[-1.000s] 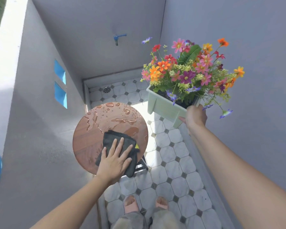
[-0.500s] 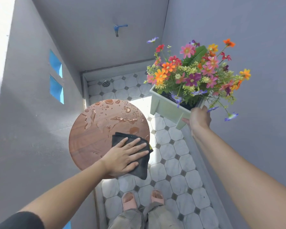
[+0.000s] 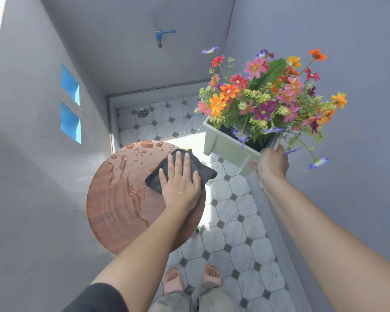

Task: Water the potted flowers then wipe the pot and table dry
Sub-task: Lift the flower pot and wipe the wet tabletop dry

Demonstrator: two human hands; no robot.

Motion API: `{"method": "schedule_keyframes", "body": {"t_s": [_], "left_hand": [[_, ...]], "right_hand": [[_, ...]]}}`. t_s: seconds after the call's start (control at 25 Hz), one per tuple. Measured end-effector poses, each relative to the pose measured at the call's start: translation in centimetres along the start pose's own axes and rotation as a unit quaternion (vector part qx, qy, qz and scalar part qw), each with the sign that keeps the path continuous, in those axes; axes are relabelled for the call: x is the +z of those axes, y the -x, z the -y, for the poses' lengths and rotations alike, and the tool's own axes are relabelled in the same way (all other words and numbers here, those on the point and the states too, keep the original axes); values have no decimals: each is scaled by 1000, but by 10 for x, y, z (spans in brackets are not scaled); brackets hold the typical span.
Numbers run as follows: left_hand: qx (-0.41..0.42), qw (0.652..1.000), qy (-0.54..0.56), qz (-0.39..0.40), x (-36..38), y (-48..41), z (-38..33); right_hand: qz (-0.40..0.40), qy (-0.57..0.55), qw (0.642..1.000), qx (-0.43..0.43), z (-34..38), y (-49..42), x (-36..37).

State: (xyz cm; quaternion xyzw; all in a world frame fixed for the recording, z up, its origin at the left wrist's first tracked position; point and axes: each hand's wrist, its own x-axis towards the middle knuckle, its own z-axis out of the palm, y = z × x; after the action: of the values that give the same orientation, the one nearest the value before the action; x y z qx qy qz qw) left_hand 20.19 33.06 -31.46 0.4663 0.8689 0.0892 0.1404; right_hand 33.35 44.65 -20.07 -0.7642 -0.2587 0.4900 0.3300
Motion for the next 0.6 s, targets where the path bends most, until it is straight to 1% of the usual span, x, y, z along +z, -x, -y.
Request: {"method": "schedule_keyframes", "body": {"t_s": [0.16, 0.32, 0.44, 0.52, 0.56, 0.6], "left_hand": [[-78, 996, 38, -22, -1, -27, 0], [-163, 982, 62, -73, -3, -49, 12], [-199, 974, 78, -75, -7, -52, 10], [-184, 980, 60, -53, -10, -46, 13], [-149, 987, 44, -48, -14, -45, 20], [-75, 995, 23, -58, -21, -45, 31]], "right_hand": [[5, 2, 1000, 15, -2, -7, 6], [2, 9, 1000, 13, -3, -12, 11], [2, 9, 1000, 14, -4, -13, 13], [8, 18, 1000, 15, -8, -11, 13], [10, 22, 1000, 17, -9, -10, 13], [10, 22, 1000, 19, -11, -10, 13]]}}
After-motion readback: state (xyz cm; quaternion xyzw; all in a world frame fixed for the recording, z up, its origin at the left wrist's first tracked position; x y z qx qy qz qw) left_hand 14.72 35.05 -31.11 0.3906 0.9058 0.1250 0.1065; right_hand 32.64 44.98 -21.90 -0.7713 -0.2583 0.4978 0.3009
